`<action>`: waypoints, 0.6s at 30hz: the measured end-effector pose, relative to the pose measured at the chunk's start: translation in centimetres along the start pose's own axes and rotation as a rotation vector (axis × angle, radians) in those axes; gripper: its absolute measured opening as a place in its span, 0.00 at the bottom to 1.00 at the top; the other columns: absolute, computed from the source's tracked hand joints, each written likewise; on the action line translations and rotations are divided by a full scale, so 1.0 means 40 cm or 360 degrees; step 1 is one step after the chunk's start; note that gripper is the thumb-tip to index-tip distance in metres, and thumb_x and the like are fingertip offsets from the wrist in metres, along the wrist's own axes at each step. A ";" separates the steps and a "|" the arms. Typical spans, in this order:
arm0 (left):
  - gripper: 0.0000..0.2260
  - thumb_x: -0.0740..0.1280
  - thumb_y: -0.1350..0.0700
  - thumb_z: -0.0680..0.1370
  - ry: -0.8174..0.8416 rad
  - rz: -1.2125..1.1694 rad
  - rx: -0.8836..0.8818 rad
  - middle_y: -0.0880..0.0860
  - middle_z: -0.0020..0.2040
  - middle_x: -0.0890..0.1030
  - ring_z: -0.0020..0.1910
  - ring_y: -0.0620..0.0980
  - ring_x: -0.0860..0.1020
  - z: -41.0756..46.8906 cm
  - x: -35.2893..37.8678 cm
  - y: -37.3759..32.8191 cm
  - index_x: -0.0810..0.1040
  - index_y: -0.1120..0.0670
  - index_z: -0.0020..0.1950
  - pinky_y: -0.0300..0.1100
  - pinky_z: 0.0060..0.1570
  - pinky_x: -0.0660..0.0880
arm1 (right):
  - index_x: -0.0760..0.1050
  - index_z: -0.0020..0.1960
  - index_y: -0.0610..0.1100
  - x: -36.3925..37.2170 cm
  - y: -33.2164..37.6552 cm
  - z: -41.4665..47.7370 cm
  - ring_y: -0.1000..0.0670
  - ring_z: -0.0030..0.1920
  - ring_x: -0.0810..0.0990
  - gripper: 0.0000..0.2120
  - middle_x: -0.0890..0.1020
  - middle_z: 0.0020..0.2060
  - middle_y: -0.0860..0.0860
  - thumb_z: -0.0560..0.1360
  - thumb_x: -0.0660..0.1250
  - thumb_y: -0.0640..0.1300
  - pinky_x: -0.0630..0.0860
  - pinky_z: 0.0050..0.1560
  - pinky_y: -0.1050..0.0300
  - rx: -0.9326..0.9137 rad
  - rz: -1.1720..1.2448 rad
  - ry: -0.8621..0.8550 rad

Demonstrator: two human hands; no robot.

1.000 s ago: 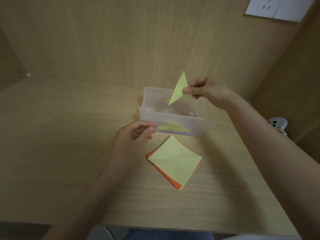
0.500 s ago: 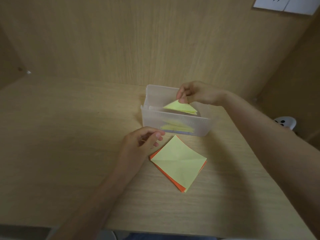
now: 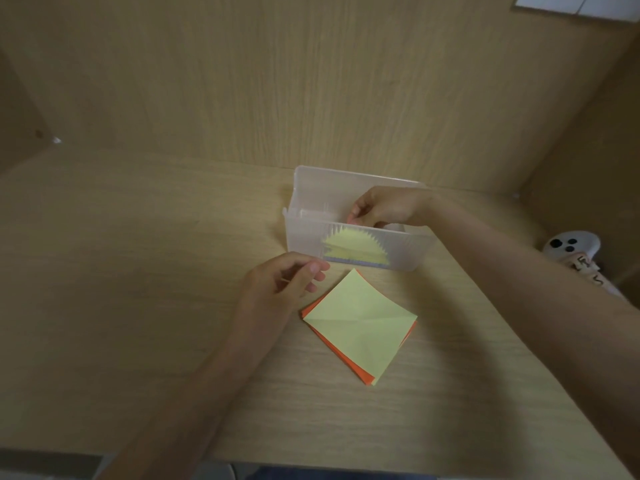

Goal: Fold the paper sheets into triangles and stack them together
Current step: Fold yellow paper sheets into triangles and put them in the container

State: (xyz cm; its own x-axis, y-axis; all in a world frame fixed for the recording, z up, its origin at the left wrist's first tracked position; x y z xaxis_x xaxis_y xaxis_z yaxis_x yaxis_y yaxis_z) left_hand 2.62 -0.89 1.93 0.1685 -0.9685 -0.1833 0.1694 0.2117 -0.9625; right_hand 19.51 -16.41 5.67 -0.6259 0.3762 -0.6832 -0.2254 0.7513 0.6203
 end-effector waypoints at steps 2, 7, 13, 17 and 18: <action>0.09 0.64 0.60 0.77 0.0001 -0.0004 0.0004 0.43 0.36 0.82 0.34 0.40 0.78 0.001 -0.001 0.002 0.82 0.50 0.42 0.34 0.40 0.75 | 0.76 0.40 0.47 0.009 0.003 -0.001 0.58 0.36 0.74 0.08 0.78 0.35 0.53 0.75 0.67 0.36 0.71 0.34 0.72 0.0043 -0.0125 -0.0022; 0.09 0.64 0.60 0.77 -0.0006 0.0010 0.0012 0.45 0.36 0.83 0.35 0.41 0.78 0.001 -0.002 0.004 0.82 0.49 0.42 0.34 0.41 0.75 | 0.76 0.47 0.43 0.022 -0.003 -0.007 0.58 0.35 0.74 0.03 0.77 0.36 0.54 0.75 0.66 0.37 0.71 0.32 0.72 0.0065 -0.0174 -0.0028; 0.10 0.64 0.60 0.77 -0.0001 0.0026 0.0007 0.44 0.36 0.82 0.35 0.39 0.78 0.002 -0.003 0.003 0.82 0.48 0.42 0.34 0.41 0.75 | 0.76 0.51 0.42 0.018 -0.003 -0.012 0.58 0.37 0.75 0.06 0.78 0.39 0.52 0.75 0.67 0.37 0.71 0.33 0.74 0.0049 -0.0092 -0.0006; 0.10 0.64 0.59 0.77 0.0013 0.0026 -0.0009 0.44 0.36 0.82 0.35 0.40 0.78 0.001 -0.002 0.006 0.82 0.48 0.41 0.34 0.41 0.75 | 0.78 0.50 0.44 0.013 -0.009 -0.012 0.57 0.40 0.77 0.05 0.80 0.42 0.52 0.74 0.68 0.41 0.73 0.41 0.70 0.0024 -0.0099 -0.0004; 0.10 0.64 0.59 0.77 0.0015 0.0022 -0.0015 0.44 0.36 0.82 0.35 0.40 0.78 0.001 -0.002 0.006 0.82 0.48 0.41 0.34 0.41 0.75 | 0.78 0.50 0.44 0.012 -0.011 -0.015 0.57 0.40 0.77 0.05 0.80 0.42 0.53 0.74 0.68 0.41 0.73 0.41 0.70 0.0020 -0.0081 -0.0006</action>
State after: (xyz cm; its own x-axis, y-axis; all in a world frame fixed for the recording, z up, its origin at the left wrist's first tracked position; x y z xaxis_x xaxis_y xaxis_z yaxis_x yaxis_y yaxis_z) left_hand 2.70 -0.76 1.72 0.1614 -0.9668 -0.1983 0.1580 0.2237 -0.9618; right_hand 18.86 -16.88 5.31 -0.6108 0.3394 -0.7153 -0.2477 0.7762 0.5798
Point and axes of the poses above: each hand's wrist, its own z-axis towards the middle knuckle, its own x-axis out of the palm, y = z × x, the point moved 3 cm from there along z, towards the middle knuckle
